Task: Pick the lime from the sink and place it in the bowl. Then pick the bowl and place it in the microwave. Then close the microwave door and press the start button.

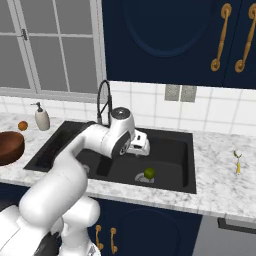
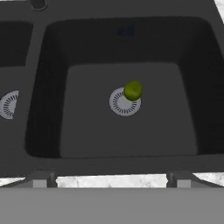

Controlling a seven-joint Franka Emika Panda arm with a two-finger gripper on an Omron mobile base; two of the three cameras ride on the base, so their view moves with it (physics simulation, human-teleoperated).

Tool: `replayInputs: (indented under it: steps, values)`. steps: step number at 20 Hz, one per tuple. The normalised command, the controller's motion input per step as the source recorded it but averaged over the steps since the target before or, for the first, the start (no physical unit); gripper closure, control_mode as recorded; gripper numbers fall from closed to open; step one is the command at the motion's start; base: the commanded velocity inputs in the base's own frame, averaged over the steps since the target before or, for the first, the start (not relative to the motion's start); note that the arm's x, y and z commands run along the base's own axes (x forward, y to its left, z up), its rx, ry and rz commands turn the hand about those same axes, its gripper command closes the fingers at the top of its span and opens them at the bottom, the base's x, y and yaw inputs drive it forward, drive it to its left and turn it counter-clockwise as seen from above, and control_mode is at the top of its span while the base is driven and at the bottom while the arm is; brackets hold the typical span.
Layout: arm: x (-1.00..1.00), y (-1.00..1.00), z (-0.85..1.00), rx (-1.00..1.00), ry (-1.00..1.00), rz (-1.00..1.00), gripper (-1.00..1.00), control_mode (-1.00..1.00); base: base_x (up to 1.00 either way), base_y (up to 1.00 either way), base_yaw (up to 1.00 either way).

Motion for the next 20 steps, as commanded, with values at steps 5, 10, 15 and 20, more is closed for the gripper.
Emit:
replayInputs:
  steps: [5, 10, 15, 20]
  values:
    - [0.34, -0.25, -0.44, 0.00, 0.00, 0.00, -1.00, -1.00, 0.00, 0.00, 0.00]
    - [0.56, -0.23, -0.41, 0.00, 0.00, 0.00, -1.00, -1.00, 0.00, 0.00, 0.00]
    - [0.58, -0.09, -0.38, 0.00, 0.00, 0.00, -1.00, -1.00, 0.00, 0.00, 0.00]
    - [0.57, -0.21, -0.38, 0.00, 0.01, 0.00, -1.00, -1.00, 0.00, 0.00, 0.00]
